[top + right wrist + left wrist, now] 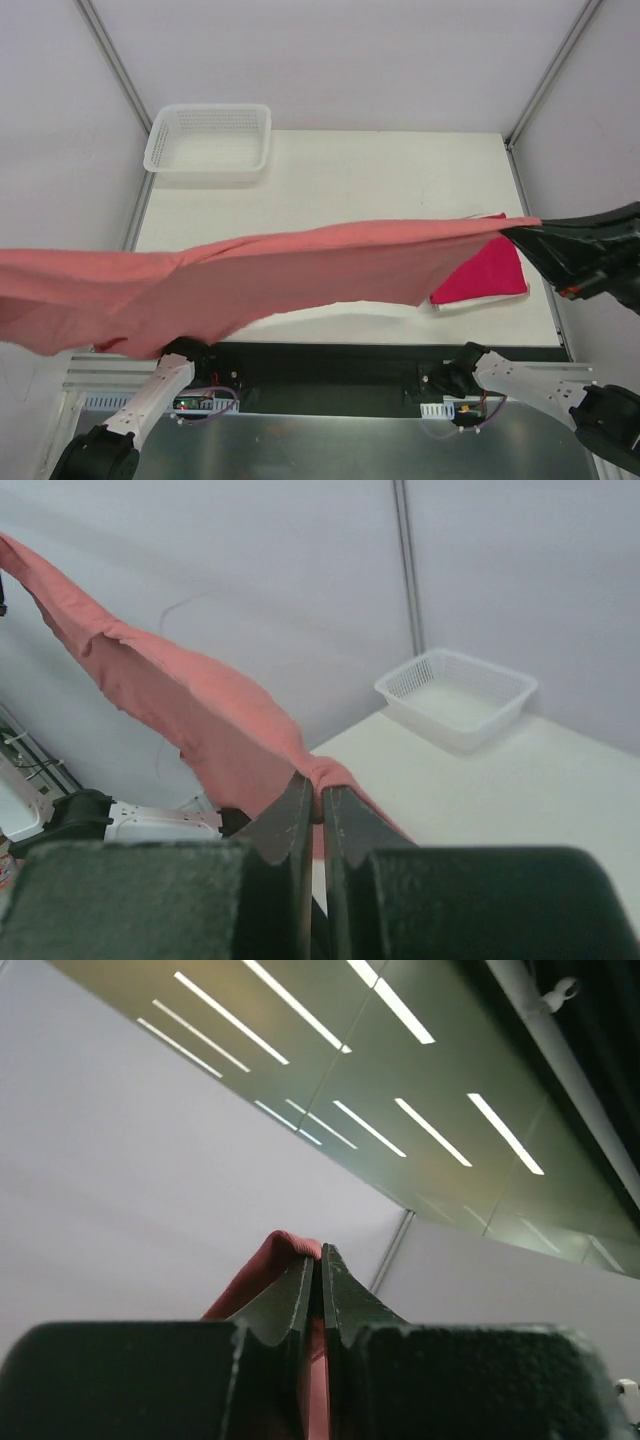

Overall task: Fold and stack the t-shirts
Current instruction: Flatten out the tshirt

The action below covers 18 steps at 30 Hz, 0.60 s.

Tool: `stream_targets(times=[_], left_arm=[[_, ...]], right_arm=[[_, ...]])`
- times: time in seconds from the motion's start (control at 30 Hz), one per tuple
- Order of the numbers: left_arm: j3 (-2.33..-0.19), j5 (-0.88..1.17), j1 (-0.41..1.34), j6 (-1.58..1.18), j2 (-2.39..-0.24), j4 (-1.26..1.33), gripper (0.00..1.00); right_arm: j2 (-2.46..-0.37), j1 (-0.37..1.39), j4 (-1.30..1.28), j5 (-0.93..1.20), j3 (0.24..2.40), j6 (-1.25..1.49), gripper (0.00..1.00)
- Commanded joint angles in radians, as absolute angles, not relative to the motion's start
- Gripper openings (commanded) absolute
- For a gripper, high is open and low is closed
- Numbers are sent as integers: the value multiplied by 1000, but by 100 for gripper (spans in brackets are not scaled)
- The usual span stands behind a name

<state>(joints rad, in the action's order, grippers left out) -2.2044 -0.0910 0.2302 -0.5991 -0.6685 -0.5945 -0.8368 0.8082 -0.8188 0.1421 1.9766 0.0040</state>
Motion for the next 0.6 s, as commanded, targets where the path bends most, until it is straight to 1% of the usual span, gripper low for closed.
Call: stream_targets(times=[0.0, 0.03, 0.13, 0.17, 0.2, 0.27, 0.3, 0.33, 0.37, 0.4, 0.43, 0.47, 0.5, 0.57], left_arm=[[-2307, -11, 238, -523, -758, -557, 0], [-2307, -17, 238, -514, -776, -552, 0], [-2296, -49, 238, -493, -825, -546, 0], [-2287, -60, 238, -485, -840, -543, 0], [-2264, -121, 238, -465, -868, -535, 0], [-2223, -187, 238, -421, -911, -517, 0], [-2168, -225, 238, -405, -926, -515, 0], [-2128, -309, 238, -391, -940, -511, 0], [-2085, -346, 238, -355, -971, -490, 0], [-1989, -385, 238, -338, -986, -470, 0], [-1933, -485, 238, -328, -1002, -447, 0], [-1880, -526, 238, -310, -1034, -395, 0], [-1774, -567, 235, -304, -1051, -368, 0], [-1665, -583, 212, -314, -1098, -315, 0]], right_arm=[[-848, 805, -831, 203, 2048, -72, 1], [-850, 807, -828, 178, 2048, -78, 1], [-885, 807, -850, 17, 2045, -90, 1], [-900, 807, -856, -92, 2043, -100, 1], [-952, 805, -864, -217, 2028, -110, 1], [-992, 807, -857, -332, 1994, -133, 1], [-1012, 807, -853, -454, 1977, -140, 1], [-1047, 805, -826, -524, 1955, -149, 1], [-1064, 798, -806, -587, 1927, -184, 1], [-1106, 781, -792, -676, 1883, -196, 1], [-1129, 758, -782, -701, 1864, -195, 1], [-1152, 691, -775, -701, 1843, -184, 1], [-1202, 646, -770, -627, 1785, -164, 1], [-1259, 530, -733, -477, 1717, -118, 1]])
